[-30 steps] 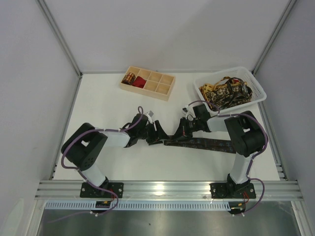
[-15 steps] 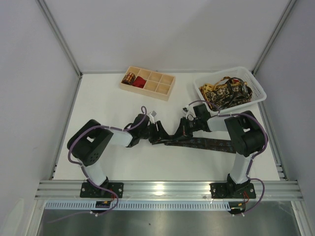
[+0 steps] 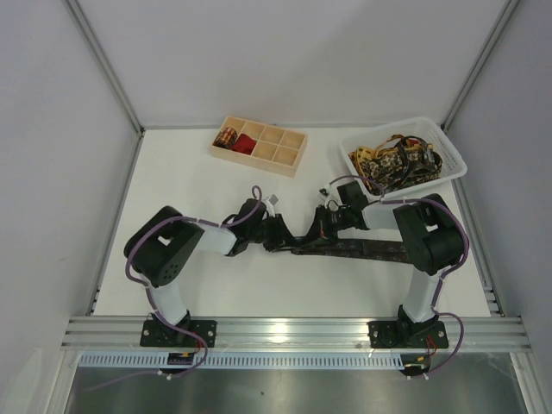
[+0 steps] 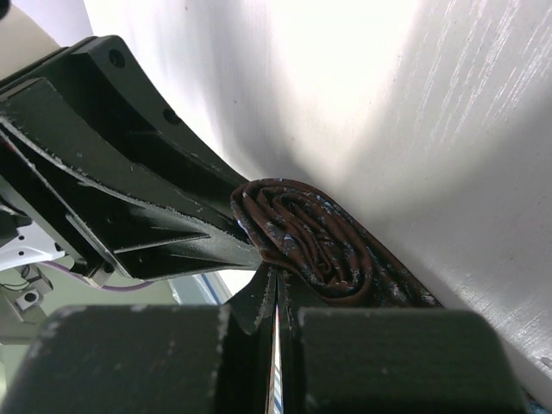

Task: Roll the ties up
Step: Roll the tie

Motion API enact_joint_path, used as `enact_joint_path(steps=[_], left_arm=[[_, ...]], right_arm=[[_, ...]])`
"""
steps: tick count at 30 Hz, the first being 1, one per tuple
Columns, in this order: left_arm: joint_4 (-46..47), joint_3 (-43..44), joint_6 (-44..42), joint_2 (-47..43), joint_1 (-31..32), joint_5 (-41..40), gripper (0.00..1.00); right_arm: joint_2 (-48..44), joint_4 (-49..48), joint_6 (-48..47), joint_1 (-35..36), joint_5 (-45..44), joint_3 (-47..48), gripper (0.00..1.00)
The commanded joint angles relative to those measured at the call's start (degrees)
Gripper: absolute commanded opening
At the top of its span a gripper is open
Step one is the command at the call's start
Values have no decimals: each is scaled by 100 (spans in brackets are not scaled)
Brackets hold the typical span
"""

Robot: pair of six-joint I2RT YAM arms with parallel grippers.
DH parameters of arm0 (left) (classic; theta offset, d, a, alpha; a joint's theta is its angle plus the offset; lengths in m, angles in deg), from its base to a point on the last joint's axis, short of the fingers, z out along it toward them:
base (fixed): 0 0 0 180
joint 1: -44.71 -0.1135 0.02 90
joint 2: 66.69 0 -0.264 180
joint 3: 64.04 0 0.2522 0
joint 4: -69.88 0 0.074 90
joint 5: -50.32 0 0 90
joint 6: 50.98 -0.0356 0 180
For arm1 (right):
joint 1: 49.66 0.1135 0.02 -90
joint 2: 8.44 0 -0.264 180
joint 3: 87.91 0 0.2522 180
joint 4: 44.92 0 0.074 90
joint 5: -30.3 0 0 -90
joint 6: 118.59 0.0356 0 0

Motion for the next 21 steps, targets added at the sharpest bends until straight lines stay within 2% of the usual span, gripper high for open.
enact_joint_path(steps=[1,8,21], left_arm=[[-957,162,-515,-109,104,-262,9],[-1837,215,-1007,-487,95,-595,9],[-3015,321,-1482,-1225,95,-1053,9]], right_arm=[[-59,400,-325,51,-568,236,0],[-331,823,-501,42,-735,456,0],[-217,603,-317,367,-849,430,0]])
